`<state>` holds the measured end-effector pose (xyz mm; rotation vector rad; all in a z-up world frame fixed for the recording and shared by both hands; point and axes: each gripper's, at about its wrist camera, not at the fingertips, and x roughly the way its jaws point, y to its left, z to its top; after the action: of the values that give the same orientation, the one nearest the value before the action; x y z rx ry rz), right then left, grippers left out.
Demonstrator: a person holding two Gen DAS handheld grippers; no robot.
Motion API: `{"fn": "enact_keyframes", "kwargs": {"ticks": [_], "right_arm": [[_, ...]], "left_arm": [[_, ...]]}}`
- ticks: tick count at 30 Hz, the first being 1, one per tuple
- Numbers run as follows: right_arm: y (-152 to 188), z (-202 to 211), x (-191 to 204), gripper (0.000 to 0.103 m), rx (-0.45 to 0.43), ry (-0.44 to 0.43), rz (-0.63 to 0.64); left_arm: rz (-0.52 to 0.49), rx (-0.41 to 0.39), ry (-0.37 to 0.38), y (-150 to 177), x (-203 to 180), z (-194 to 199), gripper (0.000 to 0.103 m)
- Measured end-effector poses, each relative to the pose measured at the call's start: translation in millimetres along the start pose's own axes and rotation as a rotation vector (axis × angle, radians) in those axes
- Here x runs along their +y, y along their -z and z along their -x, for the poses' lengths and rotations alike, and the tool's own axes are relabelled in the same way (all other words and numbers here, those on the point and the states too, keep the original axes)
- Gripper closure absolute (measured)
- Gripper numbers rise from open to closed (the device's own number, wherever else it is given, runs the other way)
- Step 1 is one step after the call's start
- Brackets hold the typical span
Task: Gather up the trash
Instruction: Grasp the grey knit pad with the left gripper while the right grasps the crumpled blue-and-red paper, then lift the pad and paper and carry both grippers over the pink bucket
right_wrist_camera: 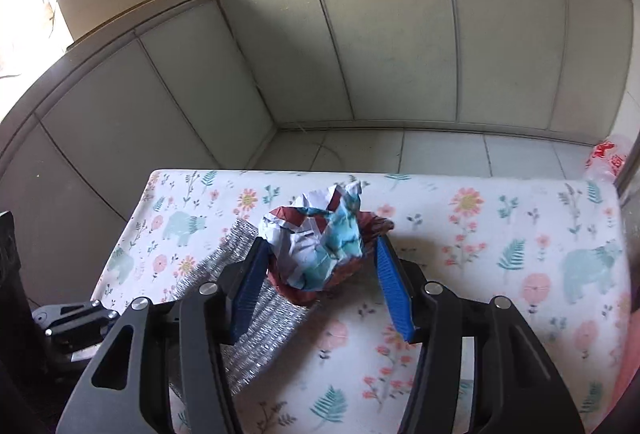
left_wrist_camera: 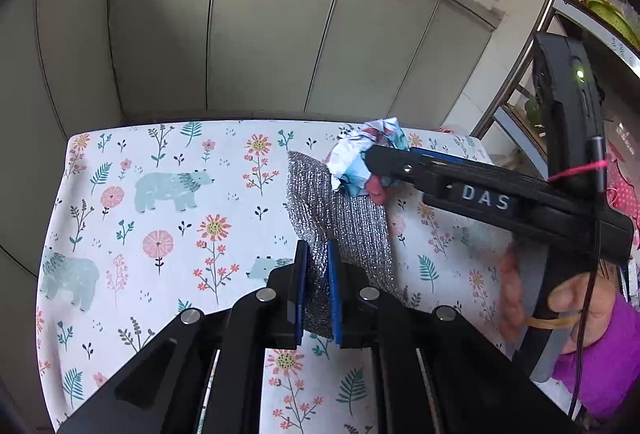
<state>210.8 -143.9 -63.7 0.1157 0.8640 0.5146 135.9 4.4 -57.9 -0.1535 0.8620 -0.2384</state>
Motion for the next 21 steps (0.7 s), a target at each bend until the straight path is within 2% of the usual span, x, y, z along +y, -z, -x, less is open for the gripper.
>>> {"fn": "enact_keyframes", "kwargs": {"ticks": [3, 5, 8, 10, 16, 21], "right_arm": [[3, -5, 6, 0.048, 0.034, -0.022, 0.014], [7, -7, 9, 0.064, 0.060, -0.053, 0.018], [12, 5, 18, 0.075, 0.040, -0.036, 0.043], [15, 20, 18, 0.087, 0.019, -0.039, 0.032], [34, 82, 5, 0.087, -0.018, -0.029, -0.002], [67, 124, -8, 0.087, -0.013, 0.016, -0.039]], "left_arm": [[0.019, 0.012, 0.009, 2, 2, -4, 0.094], [0.025, 0.011, 0.016, 6, 4, -1, 0.094], [0.030, -0.001, 0.022, 8, 1, 5, 0.094], [0.031, -0.008, 0.023, 12, 0, 11, 0.094], [0.040, -0.043, 0.034, 26, 1, 39, 0.094], [0.045, -0.066, 0.050, 33, -2, 58, 0.094]]}}
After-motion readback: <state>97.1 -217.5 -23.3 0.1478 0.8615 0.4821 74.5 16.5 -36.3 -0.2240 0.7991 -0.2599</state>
